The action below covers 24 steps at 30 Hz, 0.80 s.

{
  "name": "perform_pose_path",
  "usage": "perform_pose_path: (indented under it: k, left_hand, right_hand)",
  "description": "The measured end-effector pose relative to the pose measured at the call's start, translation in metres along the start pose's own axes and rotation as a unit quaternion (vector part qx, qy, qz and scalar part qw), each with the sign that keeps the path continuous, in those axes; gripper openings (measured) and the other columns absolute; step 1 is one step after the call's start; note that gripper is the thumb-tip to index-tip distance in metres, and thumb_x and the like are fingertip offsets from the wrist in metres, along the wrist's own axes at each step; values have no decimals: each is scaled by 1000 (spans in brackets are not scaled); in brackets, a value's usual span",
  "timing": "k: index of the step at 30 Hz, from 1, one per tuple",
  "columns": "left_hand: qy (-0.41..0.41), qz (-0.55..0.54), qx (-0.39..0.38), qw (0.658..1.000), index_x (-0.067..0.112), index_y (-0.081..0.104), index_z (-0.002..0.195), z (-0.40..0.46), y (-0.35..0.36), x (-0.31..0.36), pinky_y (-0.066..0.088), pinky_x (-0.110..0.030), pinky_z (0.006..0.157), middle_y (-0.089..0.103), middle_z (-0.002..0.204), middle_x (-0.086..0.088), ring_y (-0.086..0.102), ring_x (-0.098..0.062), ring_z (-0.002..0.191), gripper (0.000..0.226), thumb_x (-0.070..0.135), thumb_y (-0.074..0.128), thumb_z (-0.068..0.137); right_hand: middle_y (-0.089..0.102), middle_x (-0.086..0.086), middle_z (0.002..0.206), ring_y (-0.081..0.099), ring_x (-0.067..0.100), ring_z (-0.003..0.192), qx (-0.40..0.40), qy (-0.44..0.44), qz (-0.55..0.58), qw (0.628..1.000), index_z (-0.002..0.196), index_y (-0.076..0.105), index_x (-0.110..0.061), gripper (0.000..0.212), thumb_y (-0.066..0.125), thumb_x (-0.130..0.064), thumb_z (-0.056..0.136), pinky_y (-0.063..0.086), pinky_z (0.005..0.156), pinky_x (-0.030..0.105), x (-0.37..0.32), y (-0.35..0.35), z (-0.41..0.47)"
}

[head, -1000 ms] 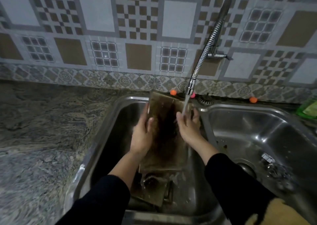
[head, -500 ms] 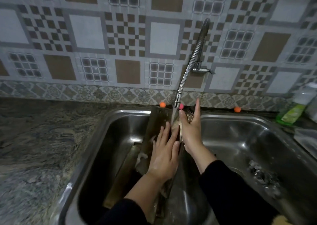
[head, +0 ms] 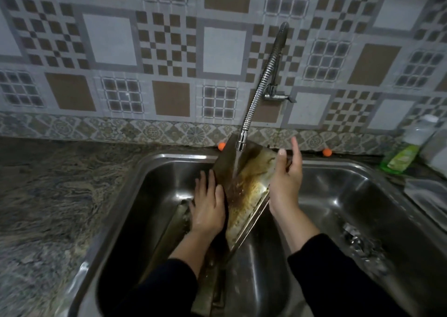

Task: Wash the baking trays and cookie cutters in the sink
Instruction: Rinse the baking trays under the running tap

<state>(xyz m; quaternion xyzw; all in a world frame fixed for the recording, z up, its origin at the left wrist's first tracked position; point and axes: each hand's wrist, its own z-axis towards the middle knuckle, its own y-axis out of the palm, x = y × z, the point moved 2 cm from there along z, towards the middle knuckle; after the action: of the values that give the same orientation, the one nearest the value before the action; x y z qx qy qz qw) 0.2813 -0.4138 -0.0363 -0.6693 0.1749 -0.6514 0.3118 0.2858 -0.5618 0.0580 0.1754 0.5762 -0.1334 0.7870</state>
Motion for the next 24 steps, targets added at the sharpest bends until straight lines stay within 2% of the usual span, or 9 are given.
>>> perform_pose_path:
  k: [3,5,7,9,11,15,19,22,24]
  left_hand:
    - [63,21,-55,996,41,-17,145,-25,17,-2,-14,-50,117,-24,156,16,-24,-5,143,56,52,10,99]
    - [120,30,-91,988,39,-20,145,-39,23,7,-17,-48,116,-28,154,17,-29,-4,140,64,61,8,92]
    - [164,61,-101,979,35,-19,147,-45,23,15,-17,-46,116,-29,154,13,-32,-9,140,79,74,6,82]
    - [195,119,-93,969,36,-21,146,-44,17,20,-15,-45,116,-30,155,10,-32,-14,141,84,78,10,81]
    - [228,167,-91,955,41,-22,145,-41,12,21,-8,-46,119,-27,156,11,-26,-16,144,75,68,21,89]
    - [317,244,-87,912,59,-38,126,-40,3,28,16,-50,119,-18,159,5,-9,-26,148,65,47,20,99]
    - [353,273,-45,894,58,-47,117,-40,-5,47,27,-44,113,-28,155,4,-6,-28,148,99,10,37,99]
    - [386,248,48,887,48,-41,132,-33,-6,63,53,-35,85,-21,153,6,19,-23,147,112,8,55,91]
    - [398,233,93,883,36,-23,147,-28,-8,77,53,-24,57,6,157,1,47,-20,133,120,9,71,78]
  right_hand:
    - [50,-8,134,45,3,120,38,1,7,999,130,52,-28,31,43,-31,101,37,94,17,0,-3,15]
    - [60,-7,105,54,4,96,68,-9,-12,998,111,59,-16,22,43,-28,101,43,83,19,0,-4,24]
    - [55,-8,82,51,5,75,82,-5,-28,996,96,55,-14,20,42,-28,101,41,73,23,0,-6,31]
    - [50,-8,75,45,5,66,86,2,-32,996,94,53,-13,21,41,-29,101,39,67,24,-1,-9,37]
    - [50,-8,75,44,3,65,92,6,-25,995,96,52,-14,21,39,-29,102,38,65,21,-3,-12,39]
    - [52,-8,86,49,4,76,110,37,3,993,105,50,-14,21,39,-31,101,39,70,22,-7,-19,40]
    - [45,-11,94,46,-1,82,89,14,23,996,114,45,-21,15,44,-26,100,37,73,18,-27,-26,44]
    - [47,-12,107,49,-1,93,46,3,62,997,121,45,-25,25,52,-27,96,41,76,15,-54,-30,56]
    - [56,-6,115,56,9,104,11,3,48,999,108,53,-35,18,59,-37,90,49,92,31,-69,-30,71]
